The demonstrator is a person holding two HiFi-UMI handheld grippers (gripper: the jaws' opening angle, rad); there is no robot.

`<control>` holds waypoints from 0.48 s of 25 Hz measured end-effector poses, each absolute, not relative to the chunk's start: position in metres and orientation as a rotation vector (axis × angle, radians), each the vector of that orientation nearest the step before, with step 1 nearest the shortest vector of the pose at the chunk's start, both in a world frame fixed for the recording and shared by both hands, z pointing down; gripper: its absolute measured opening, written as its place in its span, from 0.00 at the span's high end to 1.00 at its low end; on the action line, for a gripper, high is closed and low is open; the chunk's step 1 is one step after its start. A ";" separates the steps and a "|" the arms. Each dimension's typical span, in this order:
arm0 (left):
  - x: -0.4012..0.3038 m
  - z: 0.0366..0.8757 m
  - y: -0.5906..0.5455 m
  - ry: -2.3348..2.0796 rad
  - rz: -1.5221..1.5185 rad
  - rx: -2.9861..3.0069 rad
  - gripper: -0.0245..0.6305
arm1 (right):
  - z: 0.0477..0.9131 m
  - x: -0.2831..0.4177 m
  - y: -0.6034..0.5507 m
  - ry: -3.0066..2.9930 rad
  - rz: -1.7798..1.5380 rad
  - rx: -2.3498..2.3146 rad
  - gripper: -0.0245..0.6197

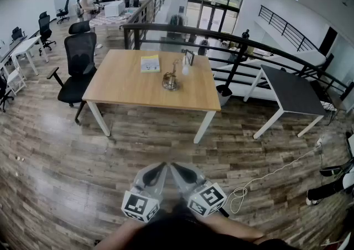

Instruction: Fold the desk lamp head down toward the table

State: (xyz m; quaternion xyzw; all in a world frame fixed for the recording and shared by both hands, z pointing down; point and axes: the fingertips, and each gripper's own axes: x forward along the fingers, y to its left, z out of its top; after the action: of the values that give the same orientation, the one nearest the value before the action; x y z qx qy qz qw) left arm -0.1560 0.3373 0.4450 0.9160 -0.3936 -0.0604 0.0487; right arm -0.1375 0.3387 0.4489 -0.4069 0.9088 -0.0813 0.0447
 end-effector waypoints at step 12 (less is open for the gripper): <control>-0.113 0.457 0.294 -1.162 -0.168 2.783 0.96 | 0.458 -0.093 0.302 2.758 -0.267 -1.252 0.96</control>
State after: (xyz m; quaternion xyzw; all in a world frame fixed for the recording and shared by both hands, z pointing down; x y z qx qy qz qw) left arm -0.1133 0.2937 0.4574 0.9197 -0.3840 -0.0555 0.0604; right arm -0.0932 0.3022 0.4577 -0.4113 0.9059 -0.0877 0.0505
